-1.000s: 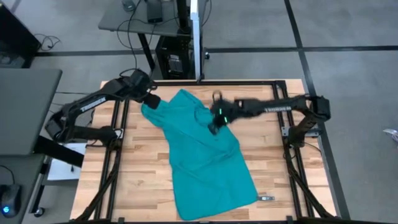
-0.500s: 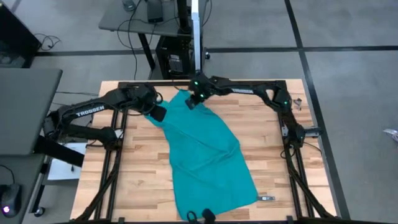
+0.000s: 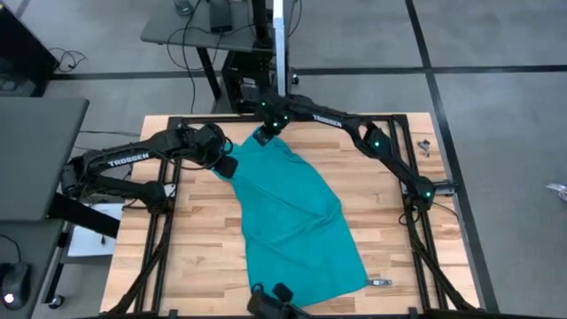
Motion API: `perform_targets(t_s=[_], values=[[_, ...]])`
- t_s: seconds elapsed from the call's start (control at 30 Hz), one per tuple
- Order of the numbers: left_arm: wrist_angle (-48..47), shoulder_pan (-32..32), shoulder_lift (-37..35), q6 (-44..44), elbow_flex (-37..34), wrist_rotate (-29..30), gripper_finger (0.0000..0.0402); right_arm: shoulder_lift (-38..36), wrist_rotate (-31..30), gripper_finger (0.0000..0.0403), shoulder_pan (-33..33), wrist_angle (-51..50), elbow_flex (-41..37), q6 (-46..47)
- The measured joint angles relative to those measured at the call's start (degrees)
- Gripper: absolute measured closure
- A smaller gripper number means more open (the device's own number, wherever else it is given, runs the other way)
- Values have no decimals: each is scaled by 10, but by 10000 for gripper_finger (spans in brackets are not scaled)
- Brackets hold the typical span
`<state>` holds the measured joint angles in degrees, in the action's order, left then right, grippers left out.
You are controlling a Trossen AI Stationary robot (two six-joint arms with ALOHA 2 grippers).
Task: Roll towel
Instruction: Fold the blue towel
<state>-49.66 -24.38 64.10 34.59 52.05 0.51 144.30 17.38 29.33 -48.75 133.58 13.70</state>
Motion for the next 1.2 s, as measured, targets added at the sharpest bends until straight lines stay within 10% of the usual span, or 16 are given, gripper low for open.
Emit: perform_targets(t_s=[0.5,0.7,0.97,1.2], values=[[1,0,0,-11,0,1,363,-34,2,403,34,-55,2,-447],[4,0,0,-11,0,2,363,-34,-20,403,42,-91,5,-343],[132,-13,66,-40,1,7,363,-35,186,403,81,-256,6,-308],[245,-74,201,-64,1,8,363,-53,236,403,77,-334,6,-330]])
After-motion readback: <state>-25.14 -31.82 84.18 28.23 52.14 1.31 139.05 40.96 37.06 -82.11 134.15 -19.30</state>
